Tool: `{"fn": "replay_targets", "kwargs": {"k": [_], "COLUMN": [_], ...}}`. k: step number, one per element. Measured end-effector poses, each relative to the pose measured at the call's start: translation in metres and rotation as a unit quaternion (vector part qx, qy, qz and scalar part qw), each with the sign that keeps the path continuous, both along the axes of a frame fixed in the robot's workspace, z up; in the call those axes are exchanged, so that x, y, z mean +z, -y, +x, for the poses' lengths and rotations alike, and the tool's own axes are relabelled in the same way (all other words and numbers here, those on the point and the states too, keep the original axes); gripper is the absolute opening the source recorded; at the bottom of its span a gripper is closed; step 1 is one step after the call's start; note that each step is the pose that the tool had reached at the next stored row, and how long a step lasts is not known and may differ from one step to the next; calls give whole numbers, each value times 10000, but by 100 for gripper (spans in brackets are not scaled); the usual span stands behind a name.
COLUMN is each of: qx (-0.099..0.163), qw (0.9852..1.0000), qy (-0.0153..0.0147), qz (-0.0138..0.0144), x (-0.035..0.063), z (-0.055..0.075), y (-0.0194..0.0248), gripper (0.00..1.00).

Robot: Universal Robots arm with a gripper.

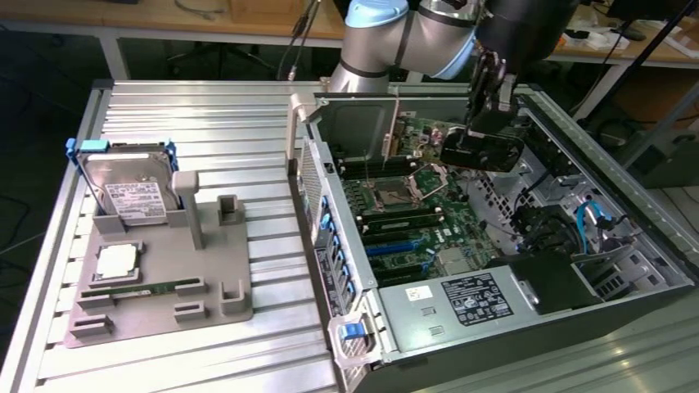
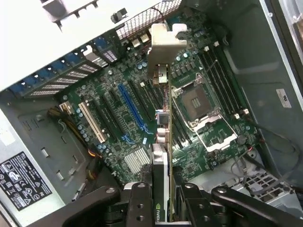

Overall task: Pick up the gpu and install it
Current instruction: 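Insert the gpu into the slot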

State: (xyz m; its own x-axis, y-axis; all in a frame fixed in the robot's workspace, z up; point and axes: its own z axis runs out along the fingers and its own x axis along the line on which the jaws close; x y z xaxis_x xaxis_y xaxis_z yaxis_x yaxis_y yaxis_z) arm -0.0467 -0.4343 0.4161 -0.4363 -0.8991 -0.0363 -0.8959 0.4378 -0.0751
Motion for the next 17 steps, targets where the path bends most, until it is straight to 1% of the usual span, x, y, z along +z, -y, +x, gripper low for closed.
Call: {"fn": "replay_targets", "kwargs": {"k": [1,2,3,4,5,6,7,8,9,10,11,13,14,17], "qx": [191,329,384,437,477,527,578,672,756,866,1021,1214,1335,1607], "qw": [9998,9995,9993,9990,9987,9982,9977,9969,9962,9953,9939,9917,9901,9861], "qy": [0,-13,-49,-117,-176,-269,-340,-405,-422,-422,-422,-422,-422,-421], "qz": [1,-1,1,4,6,10,13,13,10,6,0,-8,-13,-24], "x": [-24,-29,-29,-30,-30,-30,-31,-31,-34,-42,-57,-78,-91,-122], "z": [0,1,1,0,0,0,0,0,0,0,0,0,0,0], "y": [0,0,0,0,0,0,0,0,0,0,0,0,0,0], "gripper": [27,27,27,27,27,27,27,27,27,27,27,27,27,27]}}
